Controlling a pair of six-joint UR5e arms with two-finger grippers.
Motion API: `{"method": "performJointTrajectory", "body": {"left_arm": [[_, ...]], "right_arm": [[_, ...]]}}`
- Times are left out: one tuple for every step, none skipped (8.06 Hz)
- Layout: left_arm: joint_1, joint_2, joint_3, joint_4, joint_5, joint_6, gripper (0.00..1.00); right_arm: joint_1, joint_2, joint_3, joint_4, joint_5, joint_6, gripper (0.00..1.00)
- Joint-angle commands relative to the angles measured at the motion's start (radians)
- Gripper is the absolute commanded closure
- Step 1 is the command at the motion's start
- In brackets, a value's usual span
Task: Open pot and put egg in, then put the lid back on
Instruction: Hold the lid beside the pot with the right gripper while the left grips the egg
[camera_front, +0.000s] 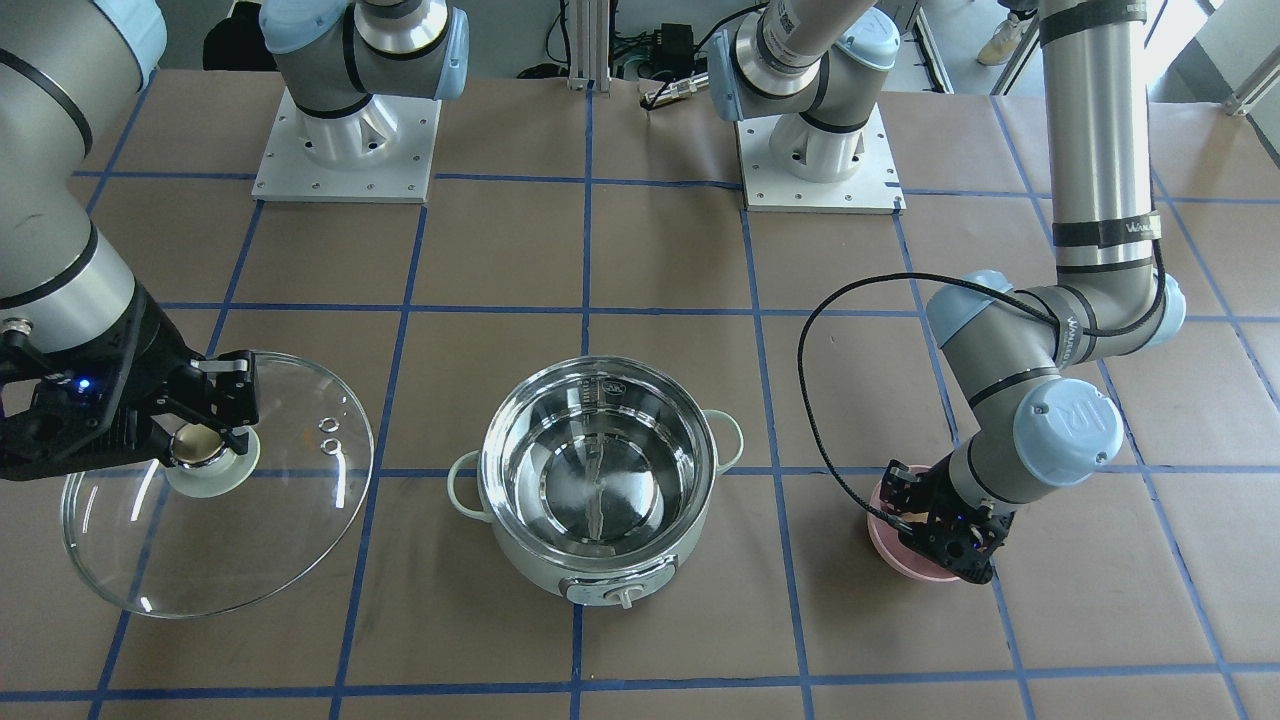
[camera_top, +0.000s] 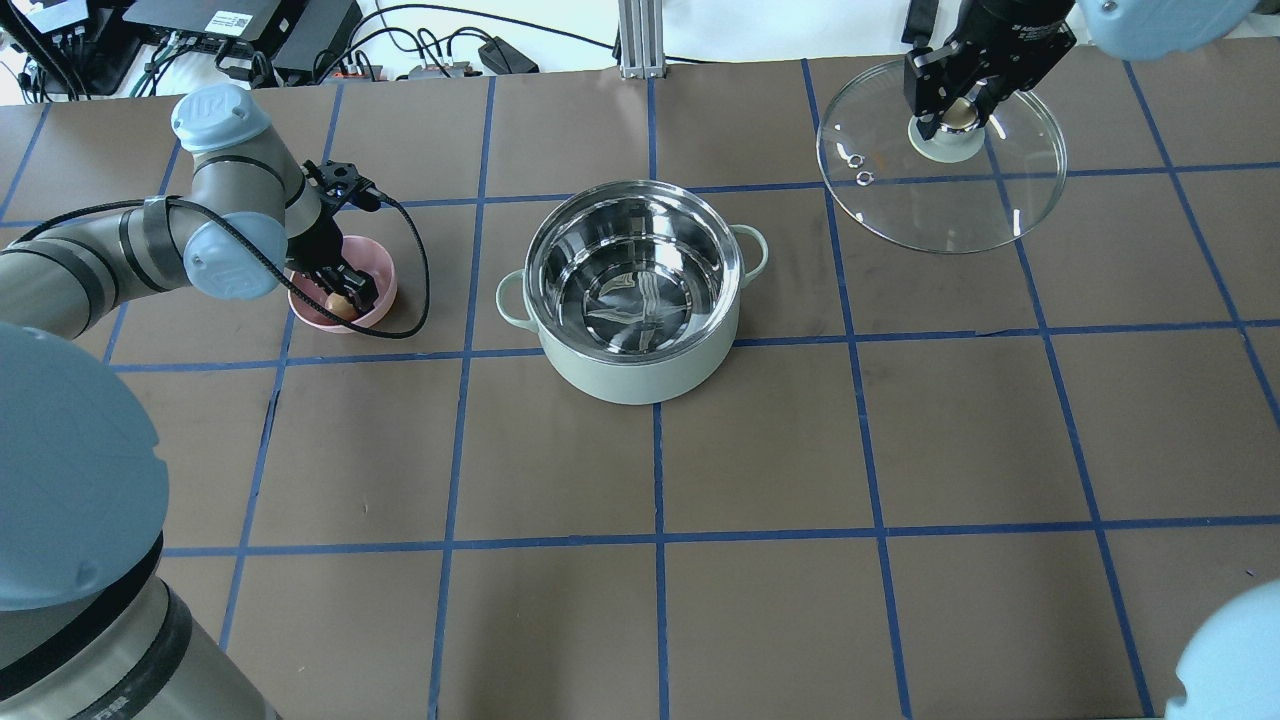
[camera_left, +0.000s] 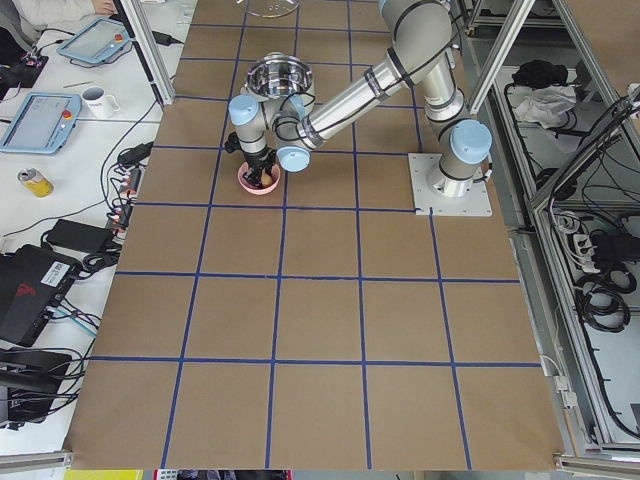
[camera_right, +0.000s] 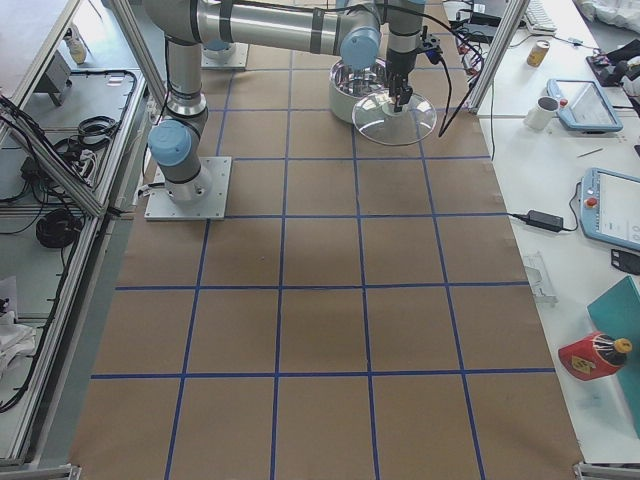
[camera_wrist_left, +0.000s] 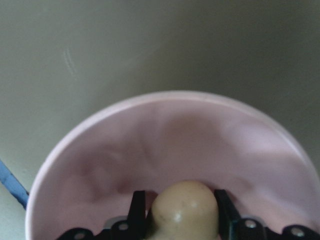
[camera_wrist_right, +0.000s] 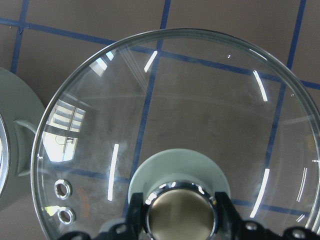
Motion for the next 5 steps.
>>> {"method": "performJointTrajectory", "body": {"left_arm": [[0.000, 0.000, 0.004, 0.011, 0.001, -0.017, 0.82], [-0.001, 0.001, 0.010, 0.011, 0.001, -0.052, 0.87], [-0.002, 0.017, 0.011, 0.009, 0.001, -0.090, 0.90], [-0.002, 0.041, 0.016, 0.011, 0.006, -0.154, 0.98], [-0.005, 0.090, 0.020, -0.003, 0.057, -0.193, 1.00]], "right_arm": [[-0.001, 0.000, 0.002, -0.001, 0.005, 0.000, 1.00], [-0.001, 0.000, 0.002, -0.001, 0.003, 0.000, 1.00], [-0.001, 0.000, 0.002, 0.000, 0.005, 0.000, 1.00], [-0.001, 0.001, 0.002, -0.001, 0.002, 0.000, 1.00], [-0.001, 0.000, 0.002, 0.000, 0.005, 0.000, 1.00]]}}
